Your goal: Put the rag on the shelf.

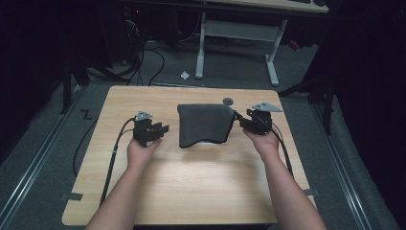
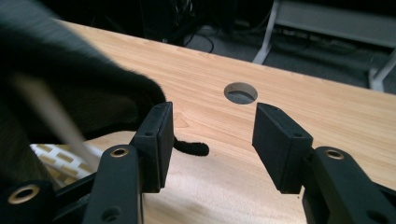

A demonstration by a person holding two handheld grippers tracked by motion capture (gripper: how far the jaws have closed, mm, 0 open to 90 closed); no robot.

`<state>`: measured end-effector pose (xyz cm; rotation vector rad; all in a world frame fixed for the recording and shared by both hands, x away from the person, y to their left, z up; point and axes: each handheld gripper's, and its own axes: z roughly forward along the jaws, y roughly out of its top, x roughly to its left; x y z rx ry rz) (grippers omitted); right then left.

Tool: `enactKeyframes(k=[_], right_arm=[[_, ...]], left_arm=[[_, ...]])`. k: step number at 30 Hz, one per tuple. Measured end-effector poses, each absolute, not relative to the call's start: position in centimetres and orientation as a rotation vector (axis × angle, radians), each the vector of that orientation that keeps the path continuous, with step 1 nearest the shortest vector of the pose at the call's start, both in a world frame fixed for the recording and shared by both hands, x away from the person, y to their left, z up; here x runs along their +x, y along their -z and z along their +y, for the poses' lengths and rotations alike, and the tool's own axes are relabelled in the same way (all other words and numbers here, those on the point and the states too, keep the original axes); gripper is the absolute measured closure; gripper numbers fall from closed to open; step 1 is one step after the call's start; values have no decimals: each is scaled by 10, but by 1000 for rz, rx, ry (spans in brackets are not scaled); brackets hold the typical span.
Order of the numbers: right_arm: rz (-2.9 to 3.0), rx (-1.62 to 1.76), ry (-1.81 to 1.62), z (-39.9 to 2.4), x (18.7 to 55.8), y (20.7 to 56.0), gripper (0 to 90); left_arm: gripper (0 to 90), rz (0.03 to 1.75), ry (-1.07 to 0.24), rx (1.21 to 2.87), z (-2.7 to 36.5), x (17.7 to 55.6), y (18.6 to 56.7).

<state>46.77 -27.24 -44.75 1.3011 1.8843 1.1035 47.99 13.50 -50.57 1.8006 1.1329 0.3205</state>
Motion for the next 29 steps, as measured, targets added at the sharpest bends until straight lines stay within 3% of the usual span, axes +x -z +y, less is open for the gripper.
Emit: enactKeyframes(k=[6,20,29], right_arm=[[1890,1267,-1063,-274,435,462,482],[1935,1214,-1001,-286,330,510,468],[1956,1214,-998,-287,324,514,469]], left_arm=[[556,1081,-352,1845,140,438,513],[495,1081,-289,1882,157,352,529],[487,1064,-311,1916,151,342,529]])
